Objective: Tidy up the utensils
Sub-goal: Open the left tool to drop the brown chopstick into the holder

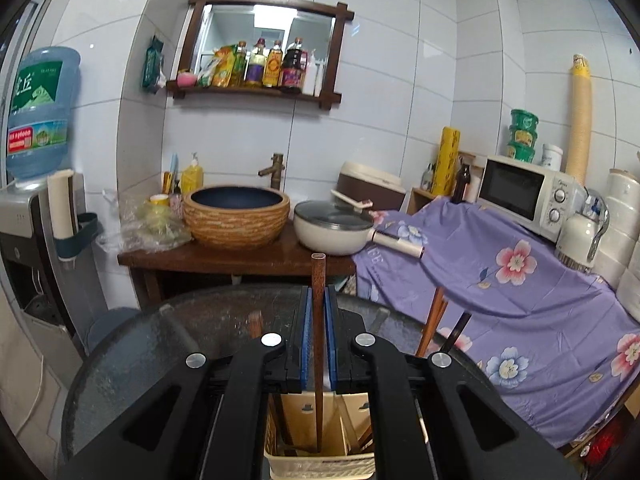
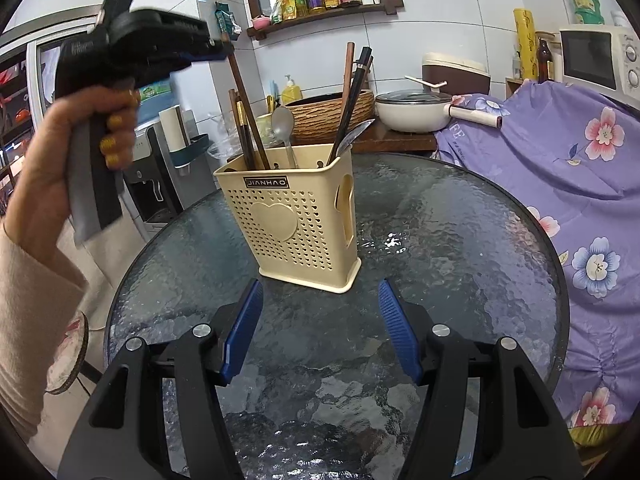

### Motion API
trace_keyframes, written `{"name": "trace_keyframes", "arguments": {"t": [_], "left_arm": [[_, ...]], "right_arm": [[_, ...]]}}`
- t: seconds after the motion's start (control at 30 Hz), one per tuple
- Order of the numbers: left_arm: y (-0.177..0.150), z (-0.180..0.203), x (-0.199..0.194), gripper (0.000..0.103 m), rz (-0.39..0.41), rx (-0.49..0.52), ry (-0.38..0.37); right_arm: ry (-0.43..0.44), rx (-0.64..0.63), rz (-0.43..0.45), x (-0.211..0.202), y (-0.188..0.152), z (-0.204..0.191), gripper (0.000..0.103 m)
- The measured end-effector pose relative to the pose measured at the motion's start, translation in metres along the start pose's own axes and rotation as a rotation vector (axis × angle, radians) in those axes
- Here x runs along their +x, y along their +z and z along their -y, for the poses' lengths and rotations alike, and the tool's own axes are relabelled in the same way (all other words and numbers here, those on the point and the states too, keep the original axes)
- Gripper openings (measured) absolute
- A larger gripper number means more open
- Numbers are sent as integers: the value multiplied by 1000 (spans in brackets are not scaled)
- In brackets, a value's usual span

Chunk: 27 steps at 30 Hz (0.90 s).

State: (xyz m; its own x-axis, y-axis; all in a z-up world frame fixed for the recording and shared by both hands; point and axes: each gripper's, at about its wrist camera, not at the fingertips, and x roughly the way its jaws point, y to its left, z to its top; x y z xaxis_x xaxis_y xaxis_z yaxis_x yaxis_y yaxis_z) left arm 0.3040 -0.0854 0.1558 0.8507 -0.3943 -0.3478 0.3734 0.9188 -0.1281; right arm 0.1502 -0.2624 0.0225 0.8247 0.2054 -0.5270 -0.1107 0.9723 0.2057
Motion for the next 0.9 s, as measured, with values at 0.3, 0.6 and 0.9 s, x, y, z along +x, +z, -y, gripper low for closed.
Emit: {"name": "trace_keyframes", "arguments": {"t": [0.3,0.6,0.9], "left_arm": [[-44,-7,23,6,-101,10,19],[-59,-10,32,7,-155,6,13],[-58,-10,-32,88,-29,8,-3]], "right_arm": [[9,-46,37,8,20,-8,60],[3,-106,63,25,42,-19,60],[-32,-126,100,7,36,-20,63]]}}
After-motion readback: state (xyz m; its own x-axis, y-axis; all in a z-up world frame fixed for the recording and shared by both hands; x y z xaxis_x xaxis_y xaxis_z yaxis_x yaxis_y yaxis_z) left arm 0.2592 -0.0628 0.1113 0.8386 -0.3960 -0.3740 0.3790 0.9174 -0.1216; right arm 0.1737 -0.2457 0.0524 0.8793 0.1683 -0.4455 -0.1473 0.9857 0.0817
